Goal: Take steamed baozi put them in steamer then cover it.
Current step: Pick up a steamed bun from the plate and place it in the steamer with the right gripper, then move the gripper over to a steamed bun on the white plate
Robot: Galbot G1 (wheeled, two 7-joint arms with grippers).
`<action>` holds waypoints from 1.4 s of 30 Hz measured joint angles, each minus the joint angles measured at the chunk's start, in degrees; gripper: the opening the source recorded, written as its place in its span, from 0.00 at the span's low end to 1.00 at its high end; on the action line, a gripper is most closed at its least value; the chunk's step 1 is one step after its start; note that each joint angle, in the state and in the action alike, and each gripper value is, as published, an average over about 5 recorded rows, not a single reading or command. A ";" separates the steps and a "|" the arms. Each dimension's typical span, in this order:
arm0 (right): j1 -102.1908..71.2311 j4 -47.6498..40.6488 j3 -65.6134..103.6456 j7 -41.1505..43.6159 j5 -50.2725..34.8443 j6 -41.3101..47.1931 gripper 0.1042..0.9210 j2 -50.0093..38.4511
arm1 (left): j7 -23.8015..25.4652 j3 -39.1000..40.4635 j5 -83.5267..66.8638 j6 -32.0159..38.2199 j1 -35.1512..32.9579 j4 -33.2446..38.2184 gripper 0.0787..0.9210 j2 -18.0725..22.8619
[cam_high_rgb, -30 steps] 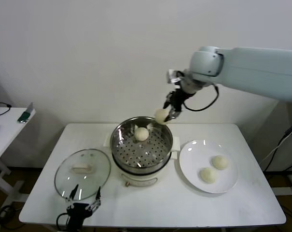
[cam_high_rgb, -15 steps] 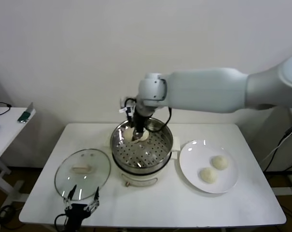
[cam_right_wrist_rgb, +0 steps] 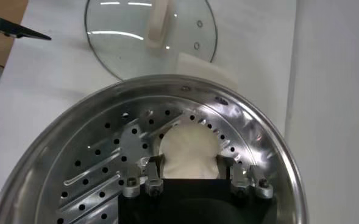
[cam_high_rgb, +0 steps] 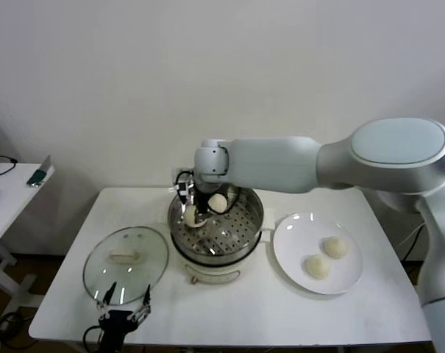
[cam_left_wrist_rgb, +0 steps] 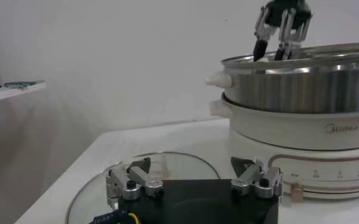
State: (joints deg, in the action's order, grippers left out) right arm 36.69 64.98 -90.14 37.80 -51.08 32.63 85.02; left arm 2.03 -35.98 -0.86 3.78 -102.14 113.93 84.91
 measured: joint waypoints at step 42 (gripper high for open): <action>9.28 24.01 -14.56 11.74 17.80 -7.21 0.88 -45.95 | 0.36 1.07 1.15 -0.78 0.13 -0.02 0.88 1.50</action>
State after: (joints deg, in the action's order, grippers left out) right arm 45.97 88.99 -104.70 49.55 -33.28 25.42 39.07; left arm 2.39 -34.91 0.29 3.00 -102.01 113.91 86.41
